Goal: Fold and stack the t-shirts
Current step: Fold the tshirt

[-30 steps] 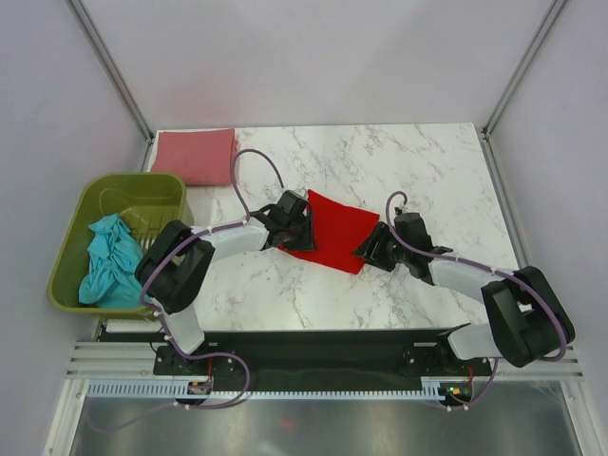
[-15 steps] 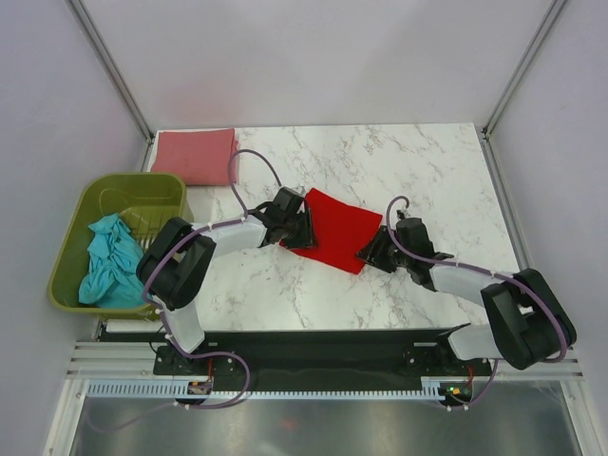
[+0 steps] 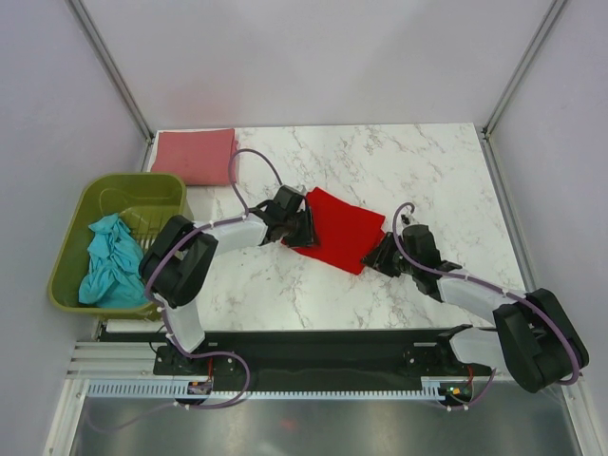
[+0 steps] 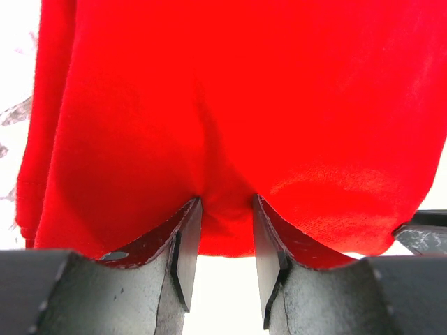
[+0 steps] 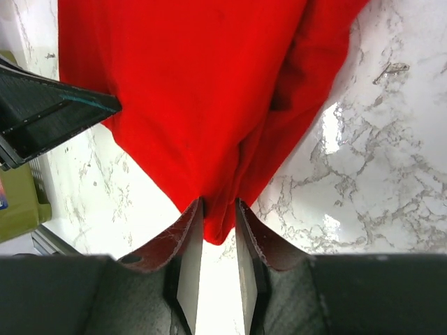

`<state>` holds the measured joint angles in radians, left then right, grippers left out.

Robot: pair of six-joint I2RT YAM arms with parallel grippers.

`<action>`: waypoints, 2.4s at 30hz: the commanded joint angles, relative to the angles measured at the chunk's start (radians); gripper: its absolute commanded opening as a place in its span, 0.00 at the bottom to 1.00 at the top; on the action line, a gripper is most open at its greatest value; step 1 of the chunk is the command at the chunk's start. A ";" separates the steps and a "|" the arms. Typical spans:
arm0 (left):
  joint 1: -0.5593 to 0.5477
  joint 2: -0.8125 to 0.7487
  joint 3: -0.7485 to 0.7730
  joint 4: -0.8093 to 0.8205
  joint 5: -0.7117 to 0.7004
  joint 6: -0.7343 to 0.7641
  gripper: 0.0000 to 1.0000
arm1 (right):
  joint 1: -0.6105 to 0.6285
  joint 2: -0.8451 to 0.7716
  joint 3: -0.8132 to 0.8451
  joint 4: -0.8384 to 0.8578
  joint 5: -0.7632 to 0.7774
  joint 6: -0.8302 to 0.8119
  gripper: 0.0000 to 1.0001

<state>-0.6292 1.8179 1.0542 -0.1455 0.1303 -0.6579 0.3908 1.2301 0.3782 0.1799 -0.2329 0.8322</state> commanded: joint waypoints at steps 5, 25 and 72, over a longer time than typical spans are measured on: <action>0.005 0.069 -0.002 -0.046 -0.009 -0.019 0.44 | 0.003 0.028 -0.021 0.079 -0.031 -0.008 0.34; 0.034 0.090 -0.019 -0.057 0.049 -0.042 0.45 | 0.003 -0.015 -0.102 0.135 -0.017 0.002 0.30; 0.212 0.018 0.113 -0.078 0.287 0.219 0.61 | -0.162 0.373 0.337 -0.049 -0.161 -0.352 0.65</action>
<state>-0.4309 1.7935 1.1233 -0.2306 0.3519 -0.5266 0.2359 1.6279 0.6834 0.2085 -0.3775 0.5304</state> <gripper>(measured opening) 0.612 0.645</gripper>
